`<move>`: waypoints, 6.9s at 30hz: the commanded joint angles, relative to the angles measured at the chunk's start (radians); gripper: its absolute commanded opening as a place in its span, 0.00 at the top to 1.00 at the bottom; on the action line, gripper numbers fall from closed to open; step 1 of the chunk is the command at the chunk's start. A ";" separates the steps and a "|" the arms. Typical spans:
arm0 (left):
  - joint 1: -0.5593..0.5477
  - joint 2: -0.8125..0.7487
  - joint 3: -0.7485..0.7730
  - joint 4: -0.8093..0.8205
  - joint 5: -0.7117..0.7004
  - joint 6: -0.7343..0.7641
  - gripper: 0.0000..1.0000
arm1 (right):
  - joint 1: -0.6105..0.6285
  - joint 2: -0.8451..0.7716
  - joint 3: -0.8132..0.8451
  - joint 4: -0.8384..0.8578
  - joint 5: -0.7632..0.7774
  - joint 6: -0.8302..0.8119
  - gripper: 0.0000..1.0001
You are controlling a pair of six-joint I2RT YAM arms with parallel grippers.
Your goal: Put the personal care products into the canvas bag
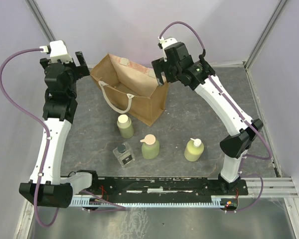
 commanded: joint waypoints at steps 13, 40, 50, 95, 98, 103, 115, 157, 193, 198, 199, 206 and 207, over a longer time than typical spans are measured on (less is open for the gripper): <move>0.000 -0.032 0.000 0.082 -0.017 -0.015 0.00 | 0.024 0.014 0.040 -0.017 0.002 0.022 0.00; 0.000 0.007 -0.011 0.035 0.142 0.077 0.00 | 0.031 0.165 -0.070 0.047 -0.087 0.272 0.47; -0.001 0.038 -0.011 0.048 0.320 0.065 0.00 | 0.022 0.168 0.017 -0.121 0.056 0.111 1.00; -0.369 0.518 0.165 -0.131 0.503 0.170 0.66 | -0.276 -0.337 -0.382 -0.190 0.054 -0.108 0.01; -0.378 0.511 0.162 -0.147 0.515 0.167 0.81 | -0.275 -0.384 -0.358 -0.242 -0.065 -0.048 0.00; -0.410 0.476 0.117 -0.149 0.503 0.132 0.96 | -0.255 -0.408 -0.285 -0.475 -0.188 0.059 0.05; -0.490 0.473 0.106 -0.154 0.471 0.093 0.97 | -0.128 -0.722 -0.712 -0.410 -0.329 0.217 0.16; -0.499 0.435 0.088 -0.165 0.445 0.092 0.97 | -0.026 -0.711 -1.133 -0.117 -0.307 0.192 0.45; -0.499 0.432 0.090 -0.163 0.430 0.125 0.97 | 0.002 -0.715 -0.877 -0.283 -0.343 0.181 1.00; -0.500 0.444 0.095 -0.153 0.428 0.132 0.97 | 0.010 -0.682 -0.695 -0.400 -0.451 0.119 1.00; -0.499 0.449 0.098 -0.152 0.429 0.131 0.97 | 0.010 -0.676 -0.658 -0.413 -0.462 0.110 1.00; -0.499 0.479 0.117 -0.149 0.435 0.135 0.97 | 0.011 -0.598 -0.414 -0.411 -0.587 0.055 1.00; -0.499 0.482 0.118 -0.148 0.432 0.137 0.97 | 0.010 -0.584 -0.378 -0.401 -0.600 0.048 1.00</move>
